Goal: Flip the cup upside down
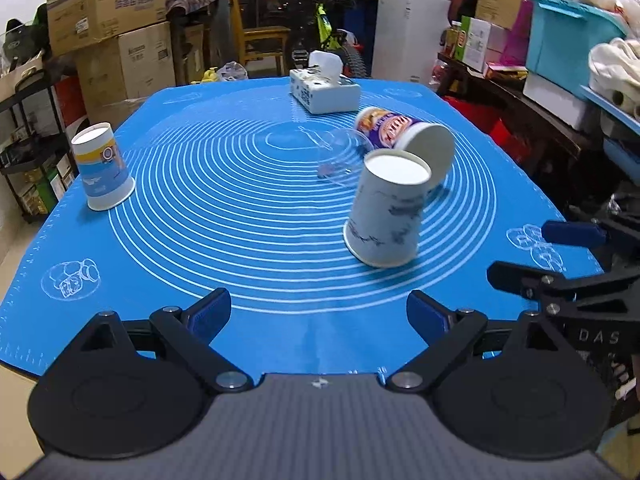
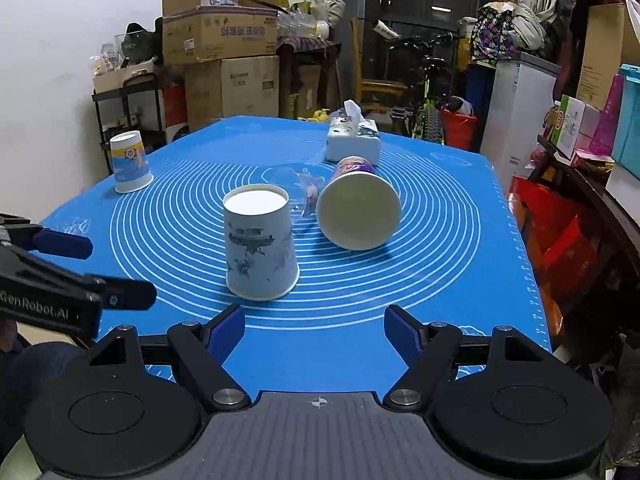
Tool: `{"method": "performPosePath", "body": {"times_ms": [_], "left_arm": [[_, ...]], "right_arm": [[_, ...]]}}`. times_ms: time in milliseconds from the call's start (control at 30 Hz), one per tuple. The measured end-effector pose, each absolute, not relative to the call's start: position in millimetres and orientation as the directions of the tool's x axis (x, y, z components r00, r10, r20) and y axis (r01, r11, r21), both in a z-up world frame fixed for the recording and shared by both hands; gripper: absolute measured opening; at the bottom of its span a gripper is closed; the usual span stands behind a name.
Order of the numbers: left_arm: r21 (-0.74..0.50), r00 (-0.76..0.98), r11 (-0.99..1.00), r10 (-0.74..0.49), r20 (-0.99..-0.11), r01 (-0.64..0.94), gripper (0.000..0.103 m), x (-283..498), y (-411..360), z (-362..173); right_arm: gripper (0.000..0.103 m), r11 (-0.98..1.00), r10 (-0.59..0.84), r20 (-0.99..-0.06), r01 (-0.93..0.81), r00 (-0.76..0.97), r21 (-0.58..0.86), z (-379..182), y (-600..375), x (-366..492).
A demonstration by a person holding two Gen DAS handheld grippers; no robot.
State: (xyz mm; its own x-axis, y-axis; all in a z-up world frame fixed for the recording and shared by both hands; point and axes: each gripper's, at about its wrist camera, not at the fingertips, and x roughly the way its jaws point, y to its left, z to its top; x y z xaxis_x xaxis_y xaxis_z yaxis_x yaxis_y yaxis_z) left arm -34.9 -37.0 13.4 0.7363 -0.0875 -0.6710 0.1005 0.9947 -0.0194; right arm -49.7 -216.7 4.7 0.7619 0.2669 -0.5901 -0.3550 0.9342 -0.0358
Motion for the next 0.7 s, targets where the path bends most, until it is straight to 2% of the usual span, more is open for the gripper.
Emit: {"method": "performPosePath", "body": {"times_ms": [700], "left_arm": [[0.002, 0.715, 0.991, -0.098, -0.692, 0.137, 0.094, -42, -50, 9]], "right_arm": [[0.08, 0.942, 0.25, -0.593, -0.334, 0.765, -0.034, 6, -227, -59]]}}
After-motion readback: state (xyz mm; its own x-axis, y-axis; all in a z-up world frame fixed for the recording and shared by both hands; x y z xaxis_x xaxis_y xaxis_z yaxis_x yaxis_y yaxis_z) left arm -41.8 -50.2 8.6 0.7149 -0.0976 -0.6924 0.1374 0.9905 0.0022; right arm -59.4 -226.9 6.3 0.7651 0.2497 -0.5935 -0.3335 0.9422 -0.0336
